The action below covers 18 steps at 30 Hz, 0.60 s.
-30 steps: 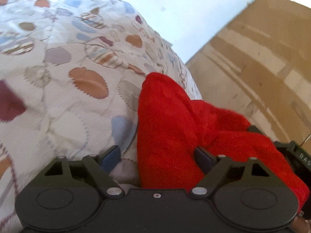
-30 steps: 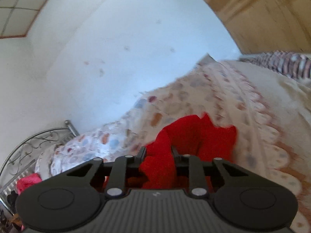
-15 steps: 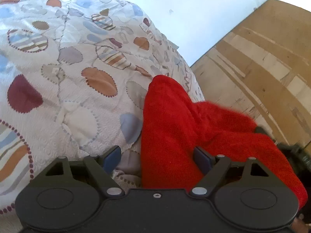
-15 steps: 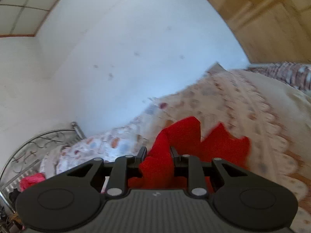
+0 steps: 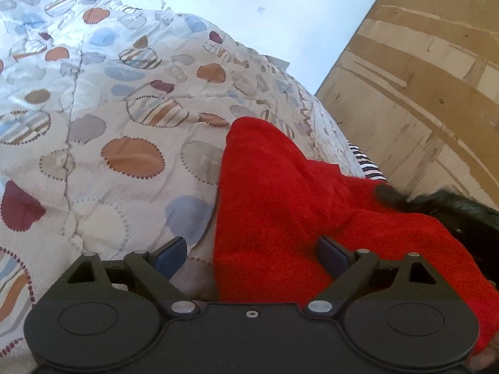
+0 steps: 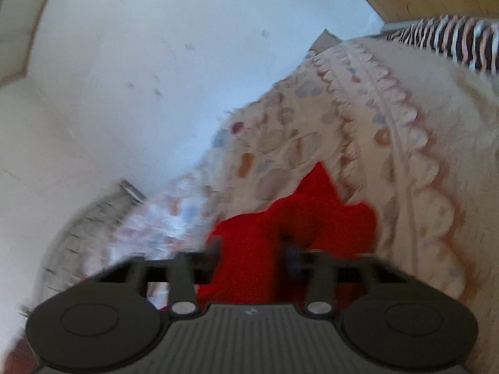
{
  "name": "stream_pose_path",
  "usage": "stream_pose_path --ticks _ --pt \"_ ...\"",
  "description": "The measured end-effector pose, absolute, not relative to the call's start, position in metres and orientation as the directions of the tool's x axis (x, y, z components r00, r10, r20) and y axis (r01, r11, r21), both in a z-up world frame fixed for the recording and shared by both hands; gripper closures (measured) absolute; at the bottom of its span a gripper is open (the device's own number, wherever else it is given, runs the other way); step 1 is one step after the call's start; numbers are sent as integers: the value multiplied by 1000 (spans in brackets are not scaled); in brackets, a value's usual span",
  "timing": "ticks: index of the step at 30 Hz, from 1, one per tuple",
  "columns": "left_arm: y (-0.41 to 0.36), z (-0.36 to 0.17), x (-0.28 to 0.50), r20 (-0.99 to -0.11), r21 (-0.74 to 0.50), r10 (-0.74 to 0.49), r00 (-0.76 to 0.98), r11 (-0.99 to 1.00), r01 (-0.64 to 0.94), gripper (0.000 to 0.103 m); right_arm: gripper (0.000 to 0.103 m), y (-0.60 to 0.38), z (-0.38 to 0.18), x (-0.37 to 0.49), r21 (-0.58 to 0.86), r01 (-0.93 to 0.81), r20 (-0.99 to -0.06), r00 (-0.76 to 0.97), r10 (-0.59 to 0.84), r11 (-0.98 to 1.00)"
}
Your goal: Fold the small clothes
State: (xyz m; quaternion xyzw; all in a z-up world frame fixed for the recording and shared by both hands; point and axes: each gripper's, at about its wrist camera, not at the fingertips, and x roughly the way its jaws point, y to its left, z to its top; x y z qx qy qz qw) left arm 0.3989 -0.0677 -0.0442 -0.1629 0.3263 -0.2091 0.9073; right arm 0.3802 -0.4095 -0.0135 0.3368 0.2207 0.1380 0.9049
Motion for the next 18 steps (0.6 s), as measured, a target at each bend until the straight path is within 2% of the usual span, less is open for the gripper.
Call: stream_pose_path --ticks 3,6,8,9,10,13,15,18 --pt "-88 -34 394 -544 -367 -422 725 897 247 12 87 -416 -12 381 638 -78 -308 886 347 766" --pt "-109 -24 387 -542 -243 -352 763 935 259 11 87 -418 -23 382 595 -25 -362 884 296 803" --pt "-111 -20 387 -548 -209 -341 763 940 270 11 83 -421 -31 378 609 -31 -358 881 310 792" --pt "-108 -19 388 -553 -211 -344 759 939 271 11 78 -423 -31 376 618 -41 -350 880 321 785" --pt "-104 -18 388 -555 -221 -349 755 937 271 10 65 -425 -31 373 625 -48 -344 879 330 779" --pt "-89 -16 390 -547 -267 -376 748 925 271 6 43 -432 -29 369 643 -53 -333 879 341 764" --pt "-81 -15 393 -534 -308 -406 741 910 276 3 30 -432 -28 373 640 -37 -362 867 343 767" --pt "-75 -10 399 -518 -350 -441 732 891 289 2 20 -432 -32 378 635 -6 -403 851 338 772"
